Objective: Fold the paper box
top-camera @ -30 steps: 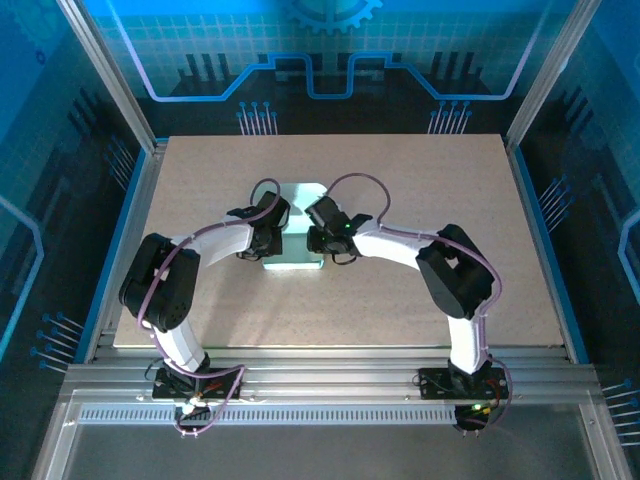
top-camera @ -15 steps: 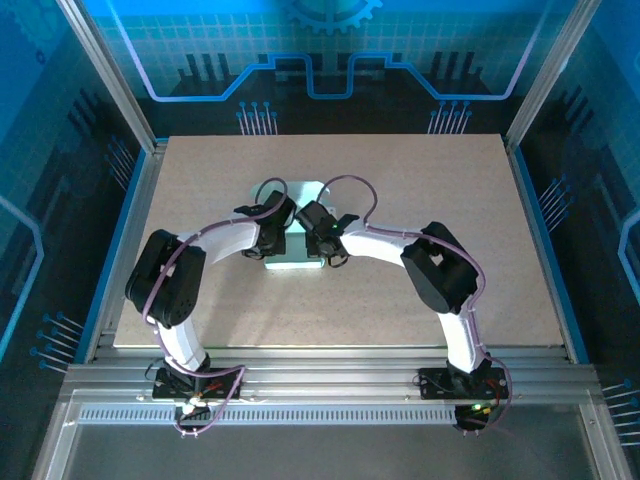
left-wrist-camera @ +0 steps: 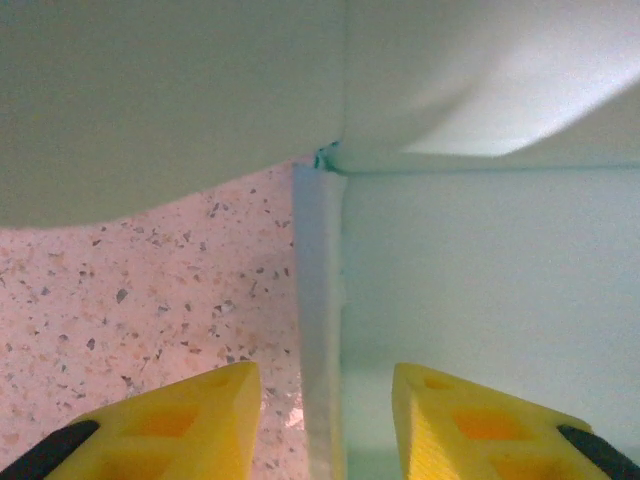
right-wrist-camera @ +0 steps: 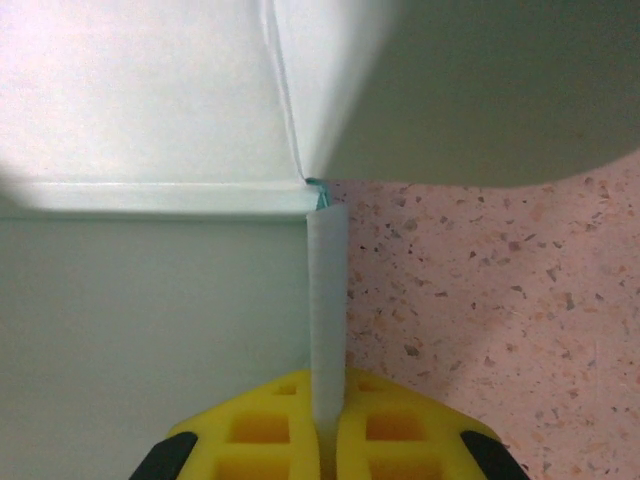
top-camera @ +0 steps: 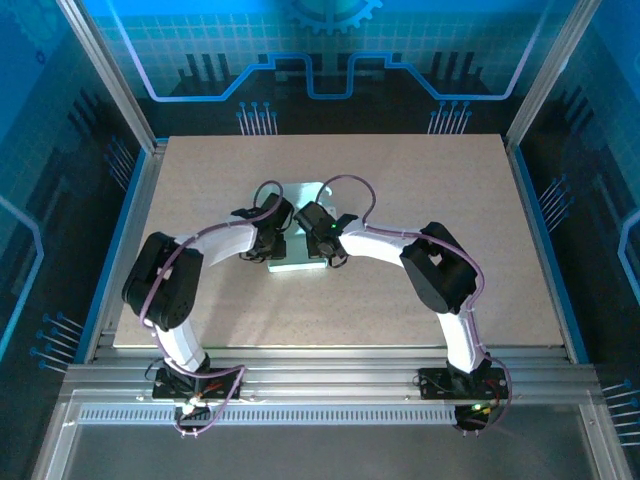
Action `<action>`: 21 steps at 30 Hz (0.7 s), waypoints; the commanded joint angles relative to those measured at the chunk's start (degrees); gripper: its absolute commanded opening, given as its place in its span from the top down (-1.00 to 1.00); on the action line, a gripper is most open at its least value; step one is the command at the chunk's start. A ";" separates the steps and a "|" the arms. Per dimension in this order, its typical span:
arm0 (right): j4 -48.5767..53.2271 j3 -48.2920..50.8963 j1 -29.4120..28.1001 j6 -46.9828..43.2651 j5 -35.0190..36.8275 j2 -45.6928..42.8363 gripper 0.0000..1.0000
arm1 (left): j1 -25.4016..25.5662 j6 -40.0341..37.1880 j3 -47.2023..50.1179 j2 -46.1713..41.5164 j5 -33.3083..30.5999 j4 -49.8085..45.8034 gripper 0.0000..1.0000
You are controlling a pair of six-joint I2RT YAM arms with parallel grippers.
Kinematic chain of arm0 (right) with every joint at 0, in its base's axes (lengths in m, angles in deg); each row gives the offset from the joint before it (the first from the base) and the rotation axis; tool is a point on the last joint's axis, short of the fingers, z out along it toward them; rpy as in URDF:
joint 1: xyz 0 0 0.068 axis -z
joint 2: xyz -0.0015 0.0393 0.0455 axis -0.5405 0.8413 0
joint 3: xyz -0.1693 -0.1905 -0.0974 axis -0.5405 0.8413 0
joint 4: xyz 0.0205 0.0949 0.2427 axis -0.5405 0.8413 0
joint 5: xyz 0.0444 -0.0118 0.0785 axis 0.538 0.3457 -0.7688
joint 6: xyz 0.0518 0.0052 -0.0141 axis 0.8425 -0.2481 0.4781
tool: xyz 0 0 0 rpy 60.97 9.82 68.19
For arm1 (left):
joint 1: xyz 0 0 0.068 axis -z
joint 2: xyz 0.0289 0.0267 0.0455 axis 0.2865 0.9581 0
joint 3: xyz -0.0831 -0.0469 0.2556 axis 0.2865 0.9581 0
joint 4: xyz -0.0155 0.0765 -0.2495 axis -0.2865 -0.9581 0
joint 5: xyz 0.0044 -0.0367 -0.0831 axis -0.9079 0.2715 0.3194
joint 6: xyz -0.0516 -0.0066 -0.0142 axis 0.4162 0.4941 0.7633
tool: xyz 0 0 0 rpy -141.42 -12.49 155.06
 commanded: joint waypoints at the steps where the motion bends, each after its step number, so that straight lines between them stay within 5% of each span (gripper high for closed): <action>1: 3.70 1.58 0.17 -1.20 1.28 0.42 1.00 | -0.89 1.68 0.98 -5.14 3.74 2.22 0.12; 12: 6.13 1.05 1.16 -4.71 3.54 0.97 1.00 | -3.70 5.35 11.64 -22.58 9.64 10.68 -0.27; 21: 14.99 -3.70 0.81 -10.54 8.37 7.18 1.00 | -10.35 8.05 24.32 -36.85 14.42 14.10 -0.31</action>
